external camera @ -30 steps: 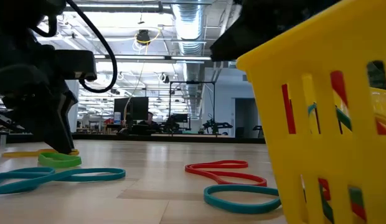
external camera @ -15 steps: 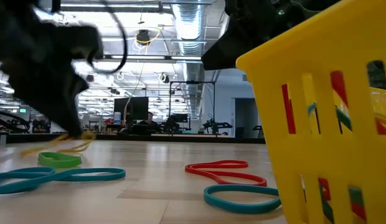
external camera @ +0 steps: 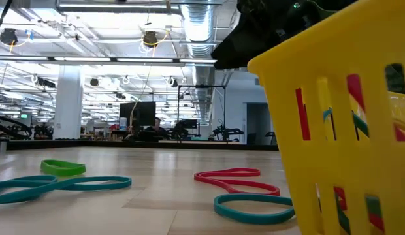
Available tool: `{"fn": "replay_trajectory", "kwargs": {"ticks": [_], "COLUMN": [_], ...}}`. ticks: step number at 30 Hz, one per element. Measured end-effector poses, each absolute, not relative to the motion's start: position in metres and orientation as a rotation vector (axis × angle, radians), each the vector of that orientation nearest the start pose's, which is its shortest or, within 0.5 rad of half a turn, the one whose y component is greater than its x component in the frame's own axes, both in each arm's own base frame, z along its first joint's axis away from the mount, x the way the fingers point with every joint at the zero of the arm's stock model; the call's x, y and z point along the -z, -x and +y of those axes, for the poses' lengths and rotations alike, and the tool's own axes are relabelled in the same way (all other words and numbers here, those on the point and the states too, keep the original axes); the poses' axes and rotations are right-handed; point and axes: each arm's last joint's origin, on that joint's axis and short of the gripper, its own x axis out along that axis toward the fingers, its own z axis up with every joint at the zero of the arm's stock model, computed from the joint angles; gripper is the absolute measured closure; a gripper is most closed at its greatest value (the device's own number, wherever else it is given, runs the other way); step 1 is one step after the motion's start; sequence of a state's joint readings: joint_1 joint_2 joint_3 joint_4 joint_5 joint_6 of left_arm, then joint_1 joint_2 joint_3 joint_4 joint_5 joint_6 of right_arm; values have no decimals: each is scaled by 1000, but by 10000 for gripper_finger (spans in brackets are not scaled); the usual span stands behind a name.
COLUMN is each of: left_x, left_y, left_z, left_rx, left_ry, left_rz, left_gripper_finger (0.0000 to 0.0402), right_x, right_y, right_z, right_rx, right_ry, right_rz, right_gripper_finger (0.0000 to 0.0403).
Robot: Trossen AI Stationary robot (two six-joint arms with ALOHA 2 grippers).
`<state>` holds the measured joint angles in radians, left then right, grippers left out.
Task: Pick and place items into bin
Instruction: Put the yellow rubber band into the yellow bin
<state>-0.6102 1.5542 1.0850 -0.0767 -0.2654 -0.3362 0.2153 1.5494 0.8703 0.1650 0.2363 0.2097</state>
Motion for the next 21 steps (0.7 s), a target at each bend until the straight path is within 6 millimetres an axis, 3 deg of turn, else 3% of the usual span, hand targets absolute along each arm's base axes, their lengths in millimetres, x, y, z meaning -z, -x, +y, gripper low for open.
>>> {"fn": "replay_trajectory", "kwargs": {"ticks": [4, 13, 21], "left_x": [-262, -252, -221], "left_y": [-300, -359, -405], "left_z": [-200, -229, -244], "left_rx": [257, 310, 276], "left_ry": [67, -12, -52], "left_rz": [527, 536, 646], "left_gripper_finger": [401, 401, 402], "right_x": [-212, -205, -200], "right_y": [-320, -318, -312], "right_z": [61, 62, 69], "right_rx": [80, 81, 64], "right_ry": [-89, -75, -58], "right_rz": [510, 573, 634], "right_gripper_finger": [250, 250, 250]}}
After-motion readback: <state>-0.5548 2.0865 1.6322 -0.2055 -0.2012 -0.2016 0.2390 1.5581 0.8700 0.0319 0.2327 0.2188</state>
